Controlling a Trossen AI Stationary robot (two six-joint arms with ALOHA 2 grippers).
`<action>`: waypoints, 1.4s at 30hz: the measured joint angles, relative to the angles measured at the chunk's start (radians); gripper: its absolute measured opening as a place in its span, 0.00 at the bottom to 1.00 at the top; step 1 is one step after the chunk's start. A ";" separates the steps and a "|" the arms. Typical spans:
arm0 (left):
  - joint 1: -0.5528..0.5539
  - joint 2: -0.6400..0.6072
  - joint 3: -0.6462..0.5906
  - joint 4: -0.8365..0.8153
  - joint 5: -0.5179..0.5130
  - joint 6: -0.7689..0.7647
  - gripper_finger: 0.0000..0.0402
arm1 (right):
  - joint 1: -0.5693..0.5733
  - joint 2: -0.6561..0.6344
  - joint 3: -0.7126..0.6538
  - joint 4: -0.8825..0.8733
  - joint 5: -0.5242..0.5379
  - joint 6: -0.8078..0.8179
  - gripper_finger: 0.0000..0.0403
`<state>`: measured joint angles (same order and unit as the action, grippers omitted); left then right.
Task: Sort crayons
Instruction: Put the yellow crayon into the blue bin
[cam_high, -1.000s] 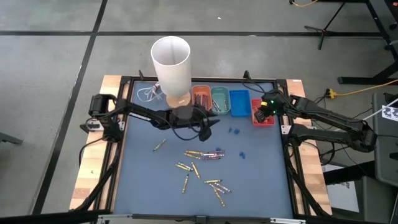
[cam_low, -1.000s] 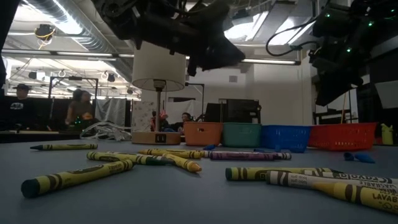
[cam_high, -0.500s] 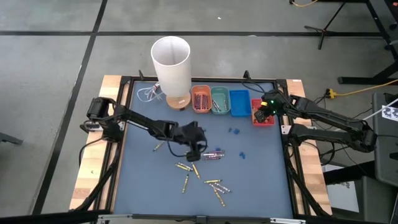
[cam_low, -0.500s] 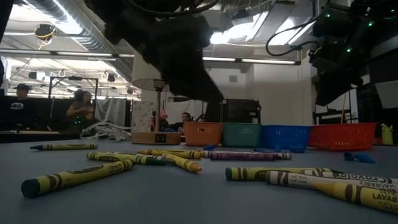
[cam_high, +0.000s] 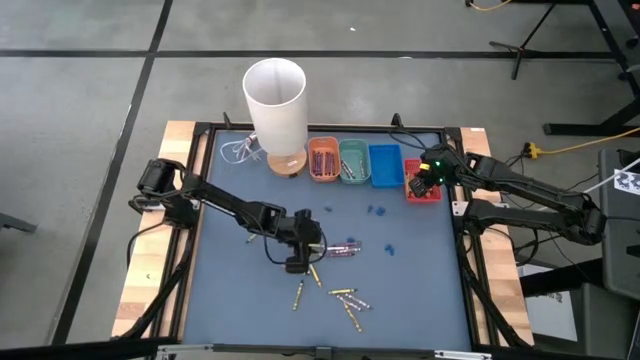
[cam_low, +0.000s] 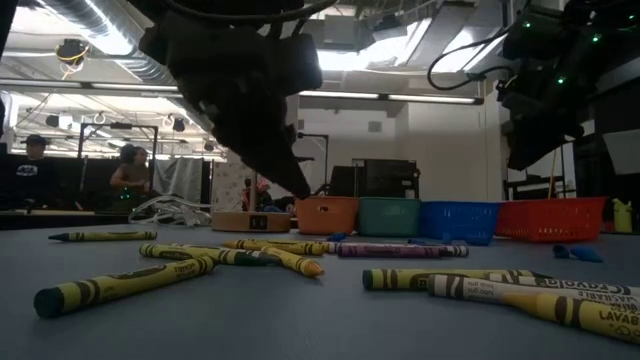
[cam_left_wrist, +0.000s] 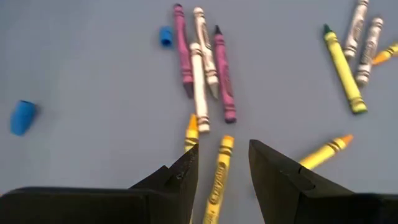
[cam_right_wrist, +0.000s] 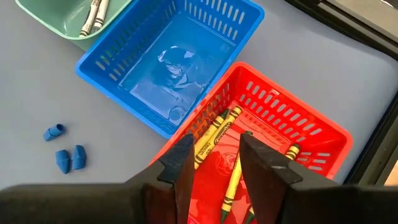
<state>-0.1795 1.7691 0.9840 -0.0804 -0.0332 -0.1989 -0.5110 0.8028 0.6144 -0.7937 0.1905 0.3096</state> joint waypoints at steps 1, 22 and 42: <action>0.000 0.001 0.000 -0.006 0.000 0.000 0.31 | 0.000 0.000 0.000 0.000 0.000 0.000 0.31; -0.001 0.121 0.002 0.017 0.043 0.001 0.31 | 0.000 0.000 0.000 0.001 -0.001 0.000 0.31; -0.001 0.124 0.000 0.053 0.017 0.001 0.02 | 0.000 0.000 0.000 0.001 -0.001 0.000 0.31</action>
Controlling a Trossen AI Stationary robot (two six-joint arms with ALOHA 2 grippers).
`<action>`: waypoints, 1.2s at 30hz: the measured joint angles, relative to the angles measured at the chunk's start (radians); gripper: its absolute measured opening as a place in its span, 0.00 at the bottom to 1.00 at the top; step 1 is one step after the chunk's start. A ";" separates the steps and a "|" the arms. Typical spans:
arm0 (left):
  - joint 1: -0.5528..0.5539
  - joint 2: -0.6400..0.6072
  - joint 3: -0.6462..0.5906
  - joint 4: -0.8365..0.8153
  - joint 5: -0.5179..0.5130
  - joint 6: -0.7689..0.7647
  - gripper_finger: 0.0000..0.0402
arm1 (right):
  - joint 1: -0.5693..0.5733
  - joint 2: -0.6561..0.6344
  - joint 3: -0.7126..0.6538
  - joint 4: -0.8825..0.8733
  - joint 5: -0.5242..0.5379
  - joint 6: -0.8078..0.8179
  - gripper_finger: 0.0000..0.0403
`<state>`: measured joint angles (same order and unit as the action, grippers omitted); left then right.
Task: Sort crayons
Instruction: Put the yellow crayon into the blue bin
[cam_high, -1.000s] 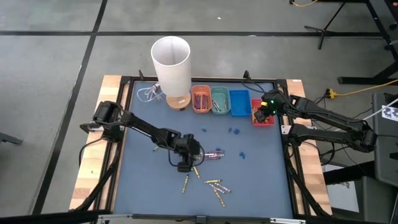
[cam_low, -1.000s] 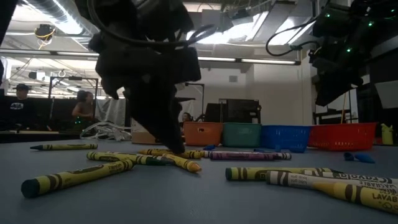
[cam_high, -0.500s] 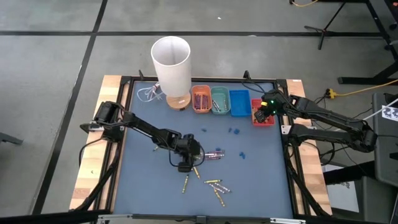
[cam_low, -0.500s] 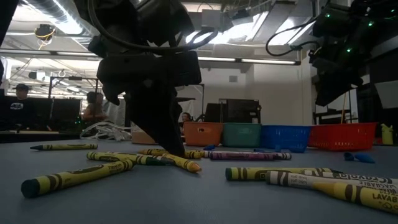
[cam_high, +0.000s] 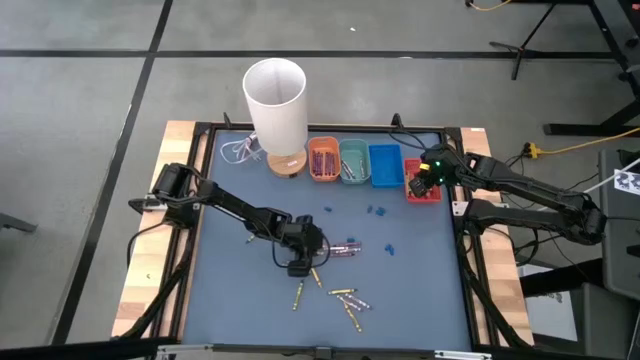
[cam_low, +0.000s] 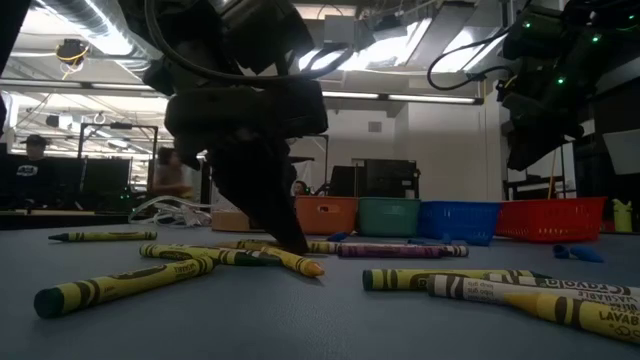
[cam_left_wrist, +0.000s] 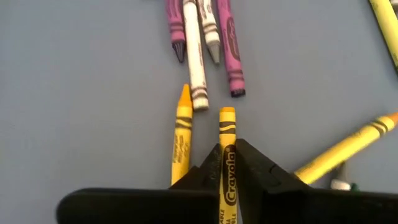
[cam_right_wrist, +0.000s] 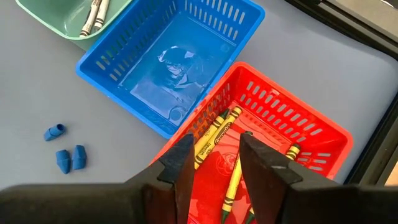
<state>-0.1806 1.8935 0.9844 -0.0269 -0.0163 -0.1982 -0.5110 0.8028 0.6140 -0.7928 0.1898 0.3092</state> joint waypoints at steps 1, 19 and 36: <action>0.000 0.000 0.000 0.005 -0.002 0.000 0.02 | 0.000 0.000 0.000 0.000 0.000 0.000 0.31; 0.030 -0.003 0.119 0.103 -0.056 -0.030 0.02 | 0.000 0.000 0.000 0.010 0.000 0.000 0.31; 0.167 0.216 0.185 1.139 -0.453 -0.211 0.02 | 0.000 0.000 0.000 0.169 0.001 -0.001 0.31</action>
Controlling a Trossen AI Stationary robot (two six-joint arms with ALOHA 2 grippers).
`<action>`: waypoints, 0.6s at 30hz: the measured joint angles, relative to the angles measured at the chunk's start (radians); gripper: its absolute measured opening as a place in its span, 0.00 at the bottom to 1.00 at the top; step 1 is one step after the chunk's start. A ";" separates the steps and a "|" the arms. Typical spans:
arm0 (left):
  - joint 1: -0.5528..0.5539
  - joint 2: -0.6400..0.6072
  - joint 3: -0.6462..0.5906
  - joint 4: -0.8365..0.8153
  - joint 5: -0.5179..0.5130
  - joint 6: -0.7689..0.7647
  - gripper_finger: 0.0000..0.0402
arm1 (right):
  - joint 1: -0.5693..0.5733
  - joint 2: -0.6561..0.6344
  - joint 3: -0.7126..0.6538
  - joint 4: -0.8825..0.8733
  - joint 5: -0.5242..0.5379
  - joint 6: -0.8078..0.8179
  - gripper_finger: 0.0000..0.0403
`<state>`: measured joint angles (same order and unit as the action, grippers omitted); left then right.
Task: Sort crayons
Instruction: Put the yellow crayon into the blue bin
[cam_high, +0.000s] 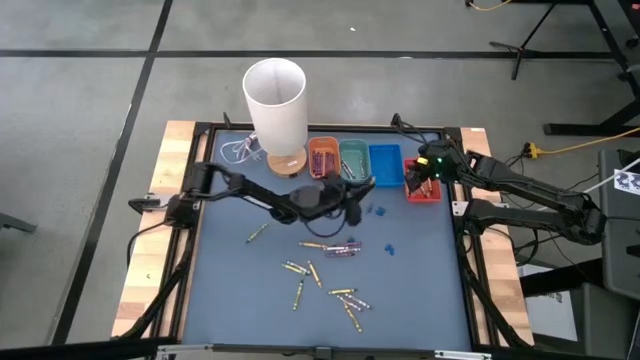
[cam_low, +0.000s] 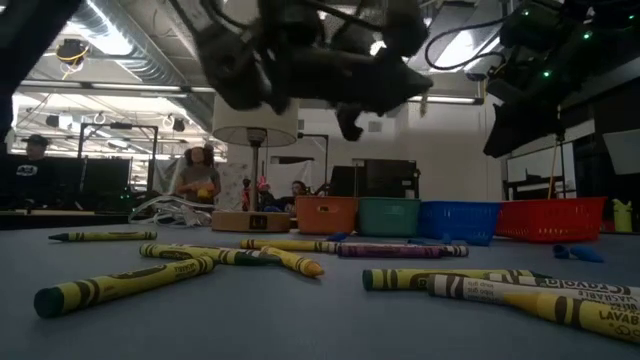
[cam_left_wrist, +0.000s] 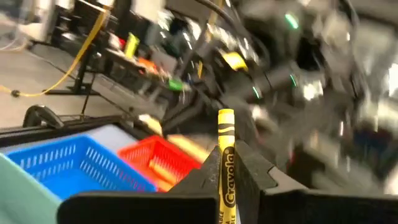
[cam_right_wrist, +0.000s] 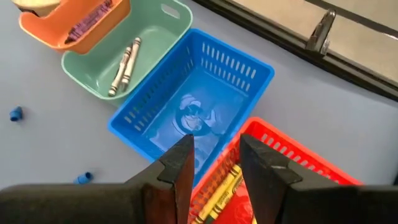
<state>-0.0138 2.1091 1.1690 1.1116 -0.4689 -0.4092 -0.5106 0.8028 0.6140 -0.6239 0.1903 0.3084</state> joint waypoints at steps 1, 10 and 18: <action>0.005 0.027 0.035 0.009 -0.010 -0.027 0.02 | 0.000 0.000 0.000 0.004 0.000 0.000 0.31; 0.041 0.261 0.421 -0.113 -0.085 -0.002 0.02 | 0.000 0.000 0.000 0.002 0.000 -0.002 0.31; 0.090 0.277 0.490 -0.275 -0.241 -0.001 0.02 | 0.000 0.000 0.000 0.002 0.000 -0.002 0.31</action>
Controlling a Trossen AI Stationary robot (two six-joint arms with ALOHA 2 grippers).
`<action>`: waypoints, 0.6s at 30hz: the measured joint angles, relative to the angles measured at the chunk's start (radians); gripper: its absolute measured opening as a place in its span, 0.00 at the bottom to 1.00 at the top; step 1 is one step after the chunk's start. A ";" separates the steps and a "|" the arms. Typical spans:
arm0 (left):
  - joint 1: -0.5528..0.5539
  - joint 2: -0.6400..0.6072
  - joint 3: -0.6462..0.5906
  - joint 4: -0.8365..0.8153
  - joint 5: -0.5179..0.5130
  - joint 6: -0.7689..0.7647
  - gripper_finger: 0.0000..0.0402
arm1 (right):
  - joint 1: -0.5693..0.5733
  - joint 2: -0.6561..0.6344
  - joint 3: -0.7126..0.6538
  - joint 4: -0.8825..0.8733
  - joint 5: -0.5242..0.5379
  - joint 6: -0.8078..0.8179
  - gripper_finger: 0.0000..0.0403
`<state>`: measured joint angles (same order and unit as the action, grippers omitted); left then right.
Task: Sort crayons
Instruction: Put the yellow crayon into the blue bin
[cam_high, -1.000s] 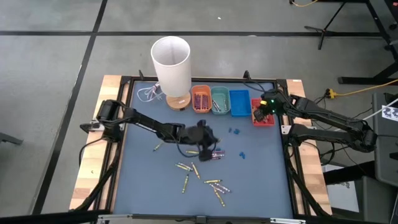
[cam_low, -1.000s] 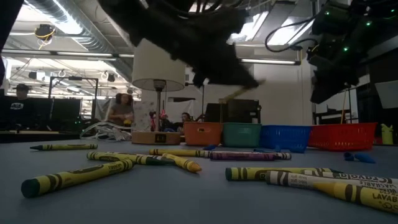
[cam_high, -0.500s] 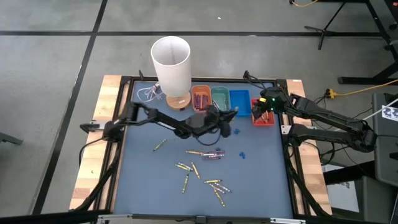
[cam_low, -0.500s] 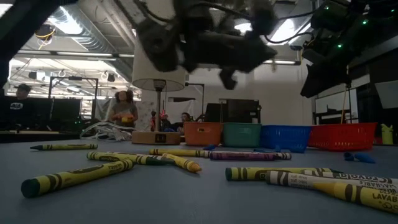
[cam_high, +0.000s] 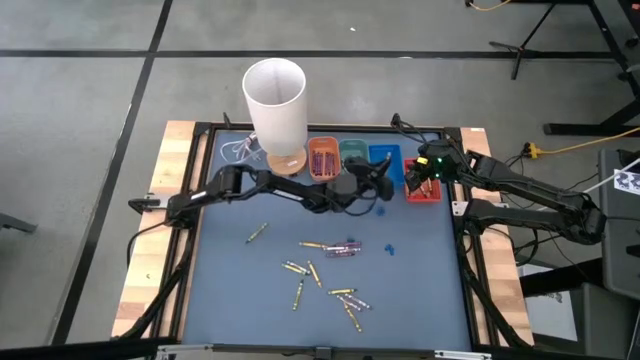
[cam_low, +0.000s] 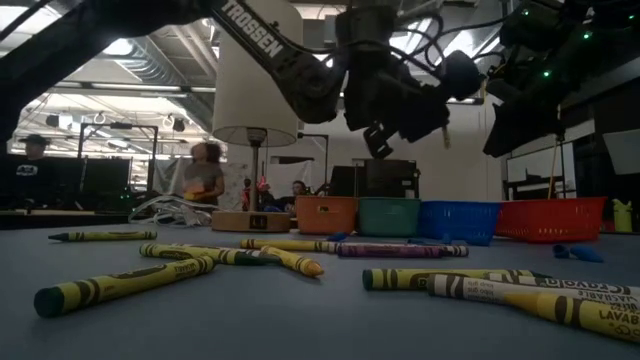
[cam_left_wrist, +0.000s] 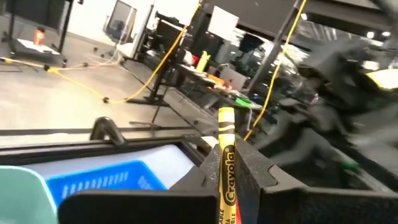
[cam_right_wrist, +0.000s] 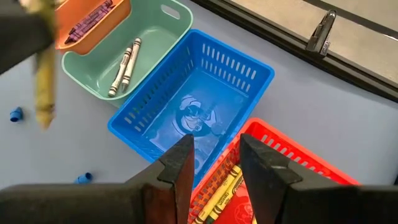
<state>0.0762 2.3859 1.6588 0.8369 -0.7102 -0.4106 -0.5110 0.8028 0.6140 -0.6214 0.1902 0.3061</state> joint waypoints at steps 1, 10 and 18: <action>0.008 0.000 0.000 0.000 0.004 -0.003 0.02 | 0.000 0.000 0.000 0.000 0.000 0.000 0.31; 0.057 0.000 0.001 -0.075 0.102 -0.056 0.02 | 0.000 0.000 0.000 0.000 0.000 0.000 0.31; 0.078 0.001 0.001 -0.172 0.103 -0.137 0.12 | 0.000 0.000 0.000 0.000 0.000 0.000 0.31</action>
<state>0.1543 2.3867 1.6596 0.6644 -0.6075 -0.5476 -0.5110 0.8028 0.6140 -0.6216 0.1905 0.3058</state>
